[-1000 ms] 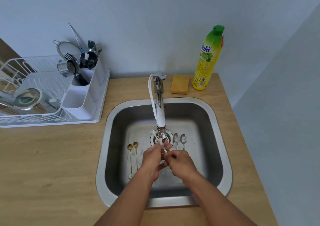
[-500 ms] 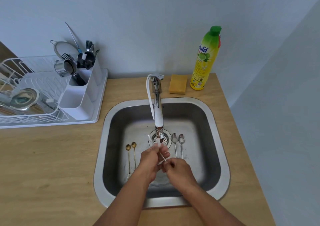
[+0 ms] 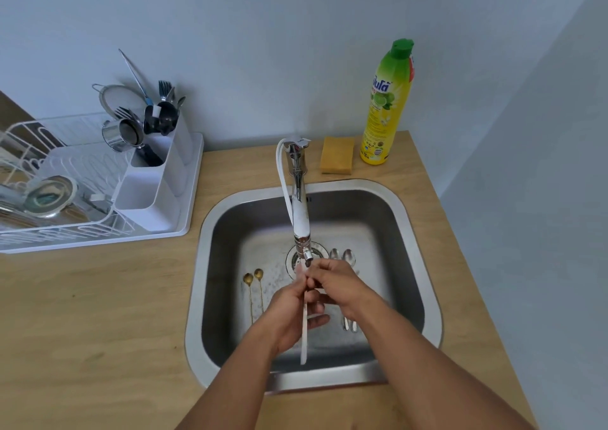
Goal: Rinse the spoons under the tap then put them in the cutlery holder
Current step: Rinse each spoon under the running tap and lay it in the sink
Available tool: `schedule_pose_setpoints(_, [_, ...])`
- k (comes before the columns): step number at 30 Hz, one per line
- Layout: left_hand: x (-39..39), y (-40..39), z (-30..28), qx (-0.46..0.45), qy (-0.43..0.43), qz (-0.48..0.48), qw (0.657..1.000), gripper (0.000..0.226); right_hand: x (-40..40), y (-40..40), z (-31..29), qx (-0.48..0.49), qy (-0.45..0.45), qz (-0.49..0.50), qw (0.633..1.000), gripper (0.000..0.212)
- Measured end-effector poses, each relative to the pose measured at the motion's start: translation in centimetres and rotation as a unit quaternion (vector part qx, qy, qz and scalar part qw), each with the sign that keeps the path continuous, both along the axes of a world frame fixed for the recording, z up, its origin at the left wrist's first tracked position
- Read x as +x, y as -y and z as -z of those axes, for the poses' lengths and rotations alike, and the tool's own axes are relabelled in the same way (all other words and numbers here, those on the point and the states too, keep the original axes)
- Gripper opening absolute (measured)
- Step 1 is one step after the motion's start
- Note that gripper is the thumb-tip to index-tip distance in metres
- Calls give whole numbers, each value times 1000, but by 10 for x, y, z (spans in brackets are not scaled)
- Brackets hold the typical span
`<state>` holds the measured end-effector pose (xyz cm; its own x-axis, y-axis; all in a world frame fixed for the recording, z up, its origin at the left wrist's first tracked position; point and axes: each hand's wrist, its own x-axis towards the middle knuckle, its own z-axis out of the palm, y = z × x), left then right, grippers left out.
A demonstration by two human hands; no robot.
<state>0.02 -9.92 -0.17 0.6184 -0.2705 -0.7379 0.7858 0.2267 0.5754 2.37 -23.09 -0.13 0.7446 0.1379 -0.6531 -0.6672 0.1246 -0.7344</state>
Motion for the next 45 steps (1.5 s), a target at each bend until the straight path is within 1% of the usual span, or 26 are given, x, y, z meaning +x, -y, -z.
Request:
schedule_pose_setpoints(1, [-1,1,-1,61,28,26,997,47,1,-3,1,-22,2,10,1000,29])
schedule_pose_setpoints(3, [-4,2,-5,166,84,85,979,45,3,-6,3,-62,5,26,998,21])
schedule_pose_setpoints(5, [-8,-1,-8,219,116,117,962,43,8,-9,4,-102,10,51,993,20])
schedule_pose_setpoints(7, [-16,-5,-10,244,138,137,950,43,14,-7,4,-117,8,99,988,23])
schedule_pose_setpoints(10, [-36,-9,-7,251,174,173,937,43,26,3,3,-58,-17,188,980,20])
schedule_pose_setpoints(14, [-49,-22,-2,226,167,213,936,43,31,16,10,-33,1,239,970,16])
schedule_pose_setpoints(15, [-49,-26,0,209,152,236,937,43,31,21,13,-46,13,255,966,17])
schedule_pose_setpoints(17, [-47,-35,4,199,116,254,939,43,31,33,17,-110,34,260,959,21])
schedule_pose_setpoints(18, [-44,-40,8,216,101,241,941,42,29,39,19,-152,42,245,957,22])
schedule_pose_setpoints(20, [-33,-52,21,295,95,191,931,38,23,48,24,-239,57,192,950,23])
schedule_pose_setpoints(21, [-25,-57,28,350,103,173,915,34,19,51,29,-274,62,164,946,26])
schedule_pose_setpoints(22, [-18,-61,35,407,116,166,891,31,15,54,35,-299,61,144,941,29])
schedule_pose_setpoints(24, [-5,-69,46,502,130,170,838,27,7,59,46,-337,44,138,930,25])
schedule_pose_setpoints(27, [6,-73,57,571,116,185,791,25,0,62,57,-390,7,166,906,17])
schedule_pose_setpoints(29, [12,-74,64,603,102,223,759,29,0,61,64,-401,-13,174,899,11])
schedule_pose_setpoints(30, [14,-73,67,611,95,239,749,31,0,60,66,-403,-21,174,898,12])
schedule_pose_setpoints(32, [18,-71,73,611,80,247,748,33,1,58,71,-410,-40,163,897,14])
schedule_pose_setpoints(35, [20,-70,80,600,57,224,766,34,5,60,79,-424,-58,137,893,12])
schedule_pose_setpoints(38, [21,-69,85,599,36,221,769,24,6,61,83,-448,-58,106,886,15])
schedule_pose_setpoints(41, [25,-68,87,597,32,256,760,13,4,60,85,-485,-59,66,870,17])
schedule_pose_setpoints(45, [28,-62,85,572,27,306,760,16,7,58,87,-506,-55,32,860,13])
